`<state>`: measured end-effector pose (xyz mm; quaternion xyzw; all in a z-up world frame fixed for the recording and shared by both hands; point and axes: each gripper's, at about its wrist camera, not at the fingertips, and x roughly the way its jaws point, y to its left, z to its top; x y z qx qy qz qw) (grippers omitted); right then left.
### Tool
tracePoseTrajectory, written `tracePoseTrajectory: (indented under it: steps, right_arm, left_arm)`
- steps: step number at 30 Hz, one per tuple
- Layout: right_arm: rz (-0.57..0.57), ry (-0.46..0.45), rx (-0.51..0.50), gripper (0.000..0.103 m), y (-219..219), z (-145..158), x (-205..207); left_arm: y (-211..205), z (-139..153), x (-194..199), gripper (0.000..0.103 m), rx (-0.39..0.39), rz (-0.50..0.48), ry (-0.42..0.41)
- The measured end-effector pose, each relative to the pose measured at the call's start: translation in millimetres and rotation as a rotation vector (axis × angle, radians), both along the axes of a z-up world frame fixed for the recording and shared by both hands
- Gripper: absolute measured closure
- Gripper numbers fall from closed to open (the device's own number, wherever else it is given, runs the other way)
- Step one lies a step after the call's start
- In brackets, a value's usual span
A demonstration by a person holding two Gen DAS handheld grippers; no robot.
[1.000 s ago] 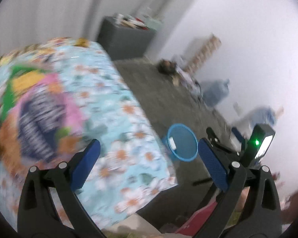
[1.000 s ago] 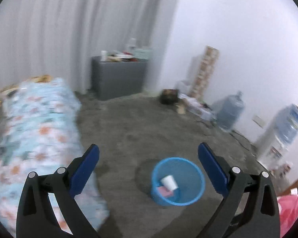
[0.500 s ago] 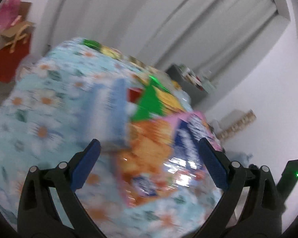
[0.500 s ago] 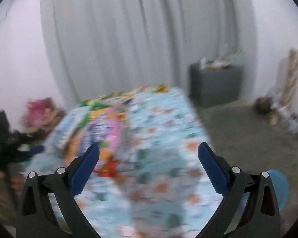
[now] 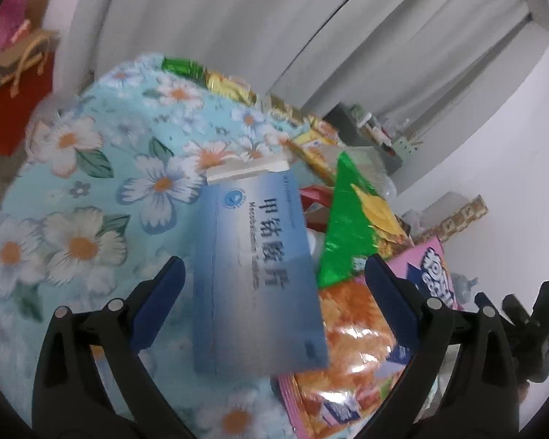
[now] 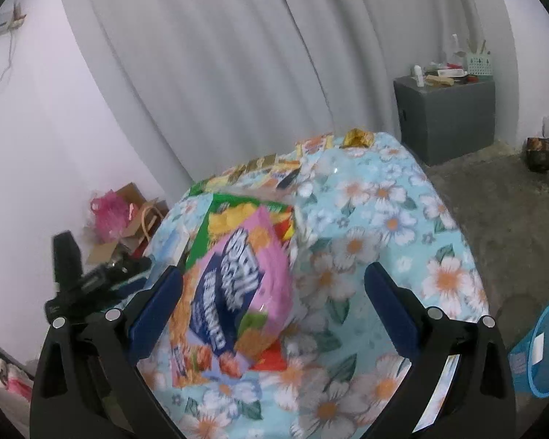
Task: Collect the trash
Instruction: 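Grasp the blue tablet box with the left tool while the right tool grasps the clear cup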
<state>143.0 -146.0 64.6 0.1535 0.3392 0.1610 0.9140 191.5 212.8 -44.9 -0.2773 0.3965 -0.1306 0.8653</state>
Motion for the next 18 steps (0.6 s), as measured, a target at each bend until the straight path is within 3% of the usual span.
tracePoseTrajectory:
  steps: [4,9,12,16,18]
  right_arm:
    - [0.036,0.075,0.116,0.007,-25,1,49]
    - [0.047,0.256,0.217,0.006,-46,-26,132]
    - [0.025,0.299,0.185,0.007,-46,-40,173]
    - [0.034,0.298,0.069,0.007,-27,-53,211]
    - [0.036,0.302,0.014,0.007,-15,-61,226]
  left_arm:
    - [0,-14,18,0.009,-0.041,-0.037,0.058]
    - [-3,-23,24,0.009,-0.070,-0.078,0.083]
    - [-1,-29,28,0.012,-0.077,-0.081,0.096]
    - [5,-36,32,0.029,-0.092,-0.061,0.130]
    - [7,-38,34,0.030,-0.111,-0.060,0.136]
